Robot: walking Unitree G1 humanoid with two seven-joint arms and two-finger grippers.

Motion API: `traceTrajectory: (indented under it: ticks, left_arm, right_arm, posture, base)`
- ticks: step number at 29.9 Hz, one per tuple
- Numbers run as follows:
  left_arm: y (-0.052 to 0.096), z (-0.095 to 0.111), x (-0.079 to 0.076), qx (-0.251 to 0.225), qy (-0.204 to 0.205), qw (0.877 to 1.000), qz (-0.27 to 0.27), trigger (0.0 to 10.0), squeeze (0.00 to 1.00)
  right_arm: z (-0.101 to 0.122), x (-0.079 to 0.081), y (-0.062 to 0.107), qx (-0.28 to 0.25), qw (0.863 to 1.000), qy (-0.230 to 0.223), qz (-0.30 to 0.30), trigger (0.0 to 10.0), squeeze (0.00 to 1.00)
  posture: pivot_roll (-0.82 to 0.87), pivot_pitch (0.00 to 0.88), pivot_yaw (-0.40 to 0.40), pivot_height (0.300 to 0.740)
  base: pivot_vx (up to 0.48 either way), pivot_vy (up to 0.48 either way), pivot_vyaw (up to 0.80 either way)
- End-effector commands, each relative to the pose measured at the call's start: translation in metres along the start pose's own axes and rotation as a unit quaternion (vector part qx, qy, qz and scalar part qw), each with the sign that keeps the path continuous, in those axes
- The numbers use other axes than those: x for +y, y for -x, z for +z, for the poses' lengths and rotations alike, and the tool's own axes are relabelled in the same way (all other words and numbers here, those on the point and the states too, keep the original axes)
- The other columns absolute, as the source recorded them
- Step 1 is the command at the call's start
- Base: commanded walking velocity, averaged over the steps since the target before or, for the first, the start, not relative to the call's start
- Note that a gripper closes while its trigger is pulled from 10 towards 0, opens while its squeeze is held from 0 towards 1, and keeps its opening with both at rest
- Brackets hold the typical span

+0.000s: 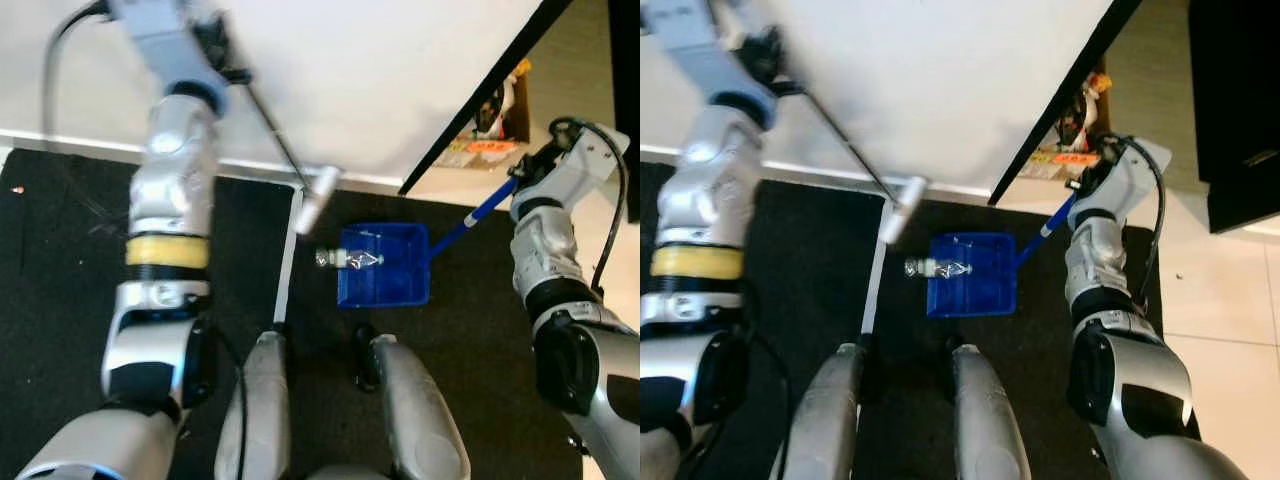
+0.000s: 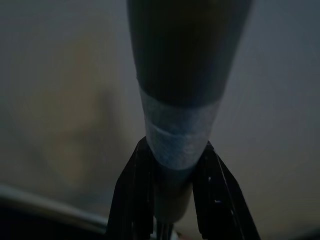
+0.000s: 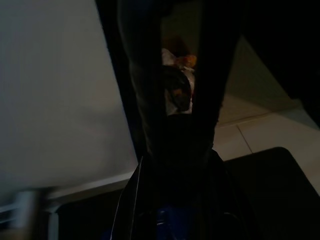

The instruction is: Sweep floor

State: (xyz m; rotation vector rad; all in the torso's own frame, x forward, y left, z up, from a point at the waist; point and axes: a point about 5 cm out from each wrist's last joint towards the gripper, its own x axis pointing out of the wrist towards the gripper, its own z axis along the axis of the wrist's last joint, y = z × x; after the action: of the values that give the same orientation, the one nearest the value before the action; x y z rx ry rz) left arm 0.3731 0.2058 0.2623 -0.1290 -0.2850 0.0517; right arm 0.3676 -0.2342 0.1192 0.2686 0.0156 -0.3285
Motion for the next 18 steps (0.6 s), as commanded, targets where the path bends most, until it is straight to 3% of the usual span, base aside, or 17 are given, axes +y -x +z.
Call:
traceTrajectory:
  ticks: [1,2,3,5,6,7,10,14,17,18]
  left_arm:
    - [0.007,0.003,0.018,-0.014,-0.037,0.999,0.021,10.0,0.0]
    - [0.014,-0.006,0.031,0.006,-0.073,0.997,0.035,10.0,0.0]
    - [0.014,-0.006,0.031,0.006,-0.073,0.997,0.035,10.0,0.0]
    - [0.032,-0.03,0.052,0.051,-0.141,0.987,0.056,10.0,0.0]
    - [0.04,-0.043,0.057,0.07,-0.155,0.983,0.063,10.0,0.0]
    - [0.04,-0.043,0.057,0.07,-0.155,0.983,0.063,10.0,0.0]
    - [0.056,-0.082,0.038,0.076,-0.138,0.986,0.052,10.0,0.0]
    - [0.056,-0.094,0.022,0.068,-0.126,0.989,0.044,10.0,0.0]
    - [0.048,-0.112,-0.012,0.083,-0.102,0.991,0.014,10.0,0.0]
    - [0.048,-0.112,-0.012,0.083,-0.102,0.991,0.014,10.0,0.0]
  right_arm:
    - [-0.034,-0.006,0.012,0.071,0.997,-0.028,-0.016,10.0,0.0]
    - [-0.035,-0.007,0.013,0.073,0.997,-0.03,-0.016,10.0,0.0]
    - [-0.035,-0.007,0.013,0.073,0.997,-0.03,-0.016,10.0,0.0]
    - [-0.038,-0.008,0.015,0.076,0.996,-0.031,-0.016,10.0,0.0]
    - [-0.039,-0.008,0.015,0.077,0.996,-0.031,-0.015,10.0,0.0]
    - [-0.039,-0.008,0.015,0.077,0.996,-0.031,-0.015,10.0,0.0]
    - [-0.04,-0.002,0.016,0.075,0.996,-0.05,0.003,10.0,0.0]
    - [-0.039,0.004,0.015,0.071,0.996,-0.052,0.018,10.0,0.0]
    - [-0.037,0.015,0.016,0.059,0.995,-0.059,0.046,10.0,0.0]
    - [-0.037,0.015,0.016,0.059,0.995,-0.059,0.046,10.0,0.0]
  posture:
    - [0.16,0.25,-0.057,0.74]
    - [0.16,0.248,-0.059,0.74]
    - [0.16,0.248,-0.059,0.74]
    - [0.16,0.257,-0.067,0.74]
    - [0.16,0.259,-0.069,0.74]
    - [0.16,0.259,-0.069,0.74]
    - [0.13,0.293,-0.085,0.74]
    - [0.12,0.317,-0.088,0.74]
    - [0.08,0.36,-0.079,0.74]
    - [0.08,0.36,-0.079,0.74]
  base:
    - [0.0,0.0,0.0]
    - [0.0,0.0,0.0]
    - [0.0,0.0,0.0]
    - [0.0,0.0,0.0]
    - [0.0,0.0,0.0]
    - [0.0,0.0,0.0]
    - [0.0,0.0,0.0]
    - [0.0,0.0,0.0]
    - [0.0,0.0,0.0]
    - [0.0,0.0,0.0]
